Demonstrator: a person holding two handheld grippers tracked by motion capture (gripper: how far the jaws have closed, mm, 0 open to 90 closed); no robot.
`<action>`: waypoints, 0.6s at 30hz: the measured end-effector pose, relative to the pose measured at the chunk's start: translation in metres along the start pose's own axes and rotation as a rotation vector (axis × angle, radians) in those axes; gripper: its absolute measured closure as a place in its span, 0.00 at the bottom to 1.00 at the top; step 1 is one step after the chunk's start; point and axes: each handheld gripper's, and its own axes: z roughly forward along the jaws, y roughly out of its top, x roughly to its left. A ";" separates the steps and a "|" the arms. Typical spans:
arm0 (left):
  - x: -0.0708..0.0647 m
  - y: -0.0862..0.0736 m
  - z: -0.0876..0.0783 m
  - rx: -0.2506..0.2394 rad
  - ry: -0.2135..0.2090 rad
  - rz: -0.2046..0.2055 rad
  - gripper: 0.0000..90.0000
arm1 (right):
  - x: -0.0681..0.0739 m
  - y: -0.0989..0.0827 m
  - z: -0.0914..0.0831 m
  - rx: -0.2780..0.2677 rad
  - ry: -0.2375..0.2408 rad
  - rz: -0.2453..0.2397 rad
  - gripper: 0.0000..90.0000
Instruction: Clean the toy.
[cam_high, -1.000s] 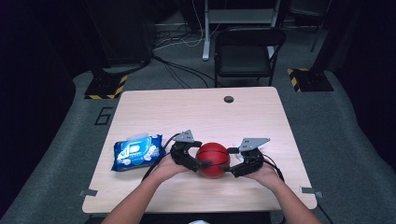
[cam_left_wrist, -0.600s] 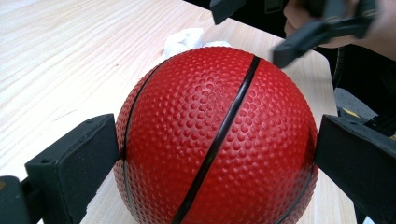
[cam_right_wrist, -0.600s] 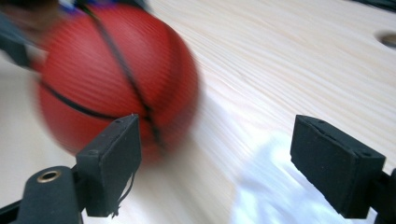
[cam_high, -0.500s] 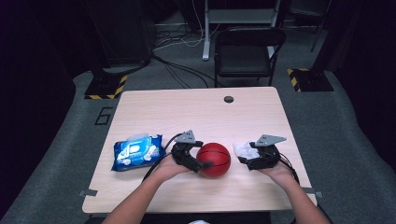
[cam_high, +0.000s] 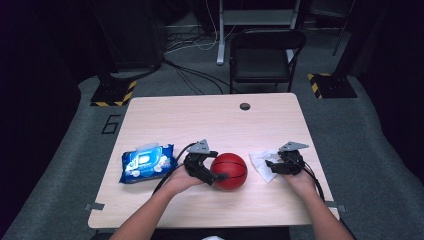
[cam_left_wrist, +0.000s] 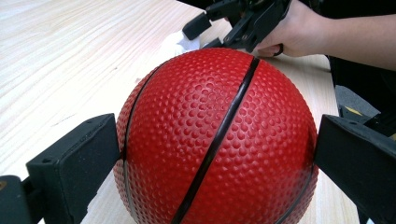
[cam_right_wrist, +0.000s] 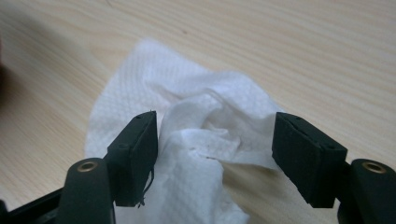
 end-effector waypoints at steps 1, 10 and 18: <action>0.000 0.000 0.000 0.000 0.000 0.001 0.01 | -0.001 -0.001 0.002 0.011 0.000 -0.003 0.33; -0.001 0.000 0.001 -0.005 0.002 0.006 0.01 | 0.001 -0.004 0.004 0.018 0.022 -0.018 0.45; -0.001 0.000 0.001 -0.009 0.006 0.008 0.01 | 0.014 -0.002 0.001 0.019 0.067 -0.106 0.90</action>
